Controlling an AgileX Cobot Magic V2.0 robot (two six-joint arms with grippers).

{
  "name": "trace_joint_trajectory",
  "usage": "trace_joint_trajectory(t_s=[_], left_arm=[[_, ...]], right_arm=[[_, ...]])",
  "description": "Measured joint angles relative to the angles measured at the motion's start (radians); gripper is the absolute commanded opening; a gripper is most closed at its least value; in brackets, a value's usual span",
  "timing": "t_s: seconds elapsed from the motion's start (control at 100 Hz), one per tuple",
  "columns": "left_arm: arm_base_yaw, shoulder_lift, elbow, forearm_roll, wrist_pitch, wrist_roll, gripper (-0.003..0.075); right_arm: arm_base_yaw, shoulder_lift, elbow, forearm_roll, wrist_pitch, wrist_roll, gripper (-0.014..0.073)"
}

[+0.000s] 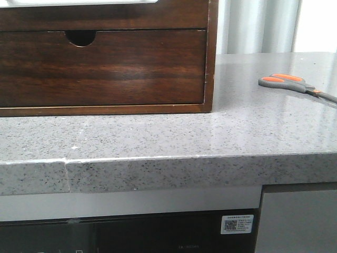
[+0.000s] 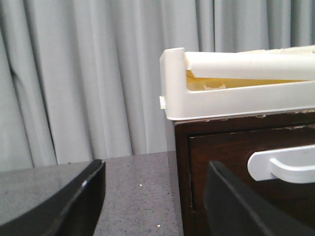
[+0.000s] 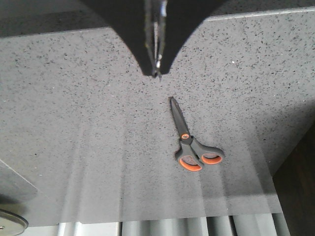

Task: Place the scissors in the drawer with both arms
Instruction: 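Move the left gripper to the white drawer handle, then grip the white handle with the left gripper and pull the drawer open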

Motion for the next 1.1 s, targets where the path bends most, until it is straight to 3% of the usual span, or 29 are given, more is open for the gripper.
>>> trace_joint_trajectory(t_s=[0.18,0.46,0.7,0.93,1.101], left_arm=[[0.0,0.14,-0.008,0.361,-0.161,-0.007,0.0388],[0.0,0.355,-0.11,0.734,-0.293,0.012,0.0388],[-0.043,0.483,-0.203,0.809,-0.286,0.115,0.0388],[-0.176,0.576,-0.3,0.8,-0.149,0.195,0.0387],[-0.21,0.617,-0.331,0.772,-0.096,0.237,0.0387]], right_arm=[[0.0,0.0,0.0,0.0,0.0,0.0,-0.0066],[0.0,0.0,0.0,0.0,0.0,0.0,-0.0066],[0.0,0.0,0.0,0.0,0.0,0.0,-0.0066],[0.0,0.0,0.0,0.0,0.0,0.0,-0.0066],[0.0,0.0,0.0,0.0,0.0,0.0,-0.0066]])
